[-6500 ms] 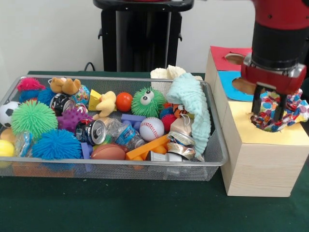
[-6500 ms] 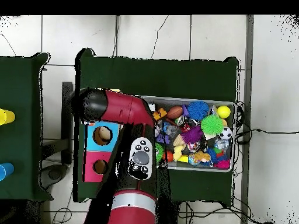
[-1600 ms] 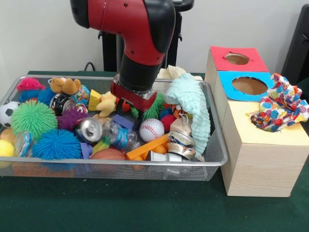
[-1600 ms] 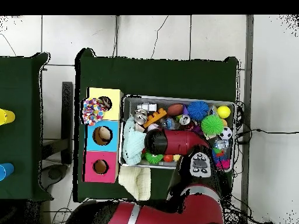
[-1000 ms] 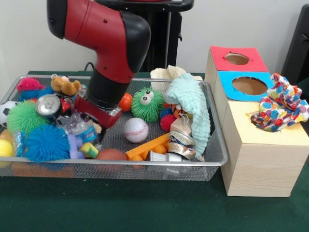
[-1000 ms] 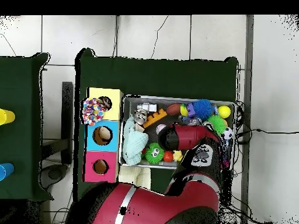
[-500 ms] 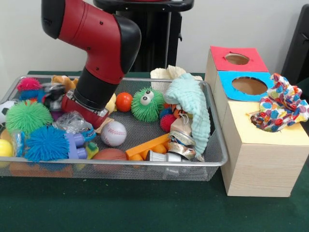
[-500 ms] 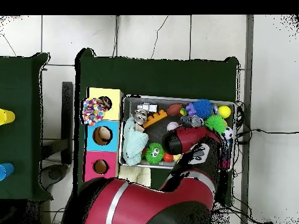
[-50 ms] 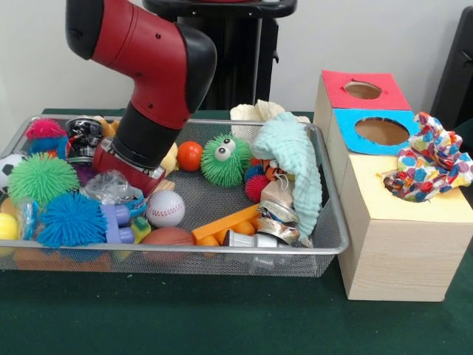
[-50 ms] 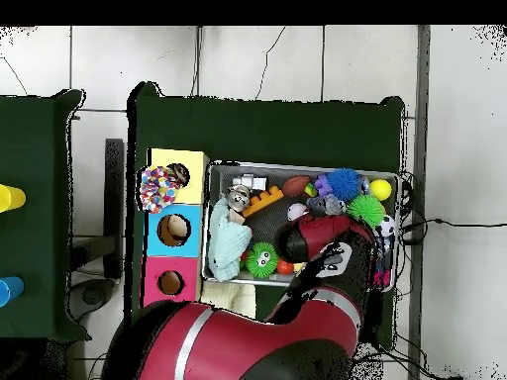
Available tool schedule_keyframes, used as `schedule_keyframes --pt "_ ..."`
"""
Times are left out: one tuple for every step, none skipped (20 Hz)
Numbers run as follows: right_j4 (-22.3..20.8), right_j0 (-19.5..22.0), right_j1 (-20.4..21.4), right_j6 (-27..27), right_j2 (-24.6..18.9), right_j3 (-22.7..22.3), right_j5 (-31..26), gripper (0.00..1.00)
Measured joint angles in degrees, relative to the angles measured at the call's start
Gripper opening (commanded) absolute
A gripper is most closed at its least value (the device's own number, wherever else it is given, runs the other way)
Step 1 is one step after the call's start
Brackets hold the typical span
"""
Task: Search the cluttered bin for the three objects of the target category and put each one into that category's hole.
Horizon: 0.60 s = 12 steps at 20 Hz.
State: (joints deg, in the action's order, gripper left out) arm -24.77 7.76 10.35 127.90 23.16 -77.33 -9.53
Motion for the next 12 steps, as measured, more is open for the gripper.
schedule_keyframes --pt "0.0 0.3 0.2 0.0 -0.3 -0.1 -0.1 1.0" --pt "0.0 1.1 0.7 0.0 -1.2 -0.4 -0.3 1.0" --pt "0.0 1.9 1.2 0.0 -2.1 -0.7 -0.5 1.0" --pt "0.1 2.9 1.8 0.0 -3.1 -1.1 -0.7 1.0" --pt "0.6 4.7 2.8 0.0 -4.9 -1.7 -1.2 1.0" --pt "1.0 6.6 3.8 0.0 -6.8 -2.4 -1.7 1.0" --pt "1.4 8.0 4.4 0.0 -8.1 -2.8 -2.2 1.0" --pt "2.3 10.4 5.5 0.0 -10.5 -3.6 -2.9 1.0" --pt "2.7 11.5 5.9 0.0 -11.4 -3.9 -3.3 1.0" --pt "3.3 12.8 6.4 0.0 -12.6 -4.4 -3.8 1.0" --pt "4.8 15.3 7.3 0.0 -15.1 -5.3 -4.8 1.0" --pt "5.2 15.8 7.5 0.0 -15.6 -5.5 -4.9 1.0"
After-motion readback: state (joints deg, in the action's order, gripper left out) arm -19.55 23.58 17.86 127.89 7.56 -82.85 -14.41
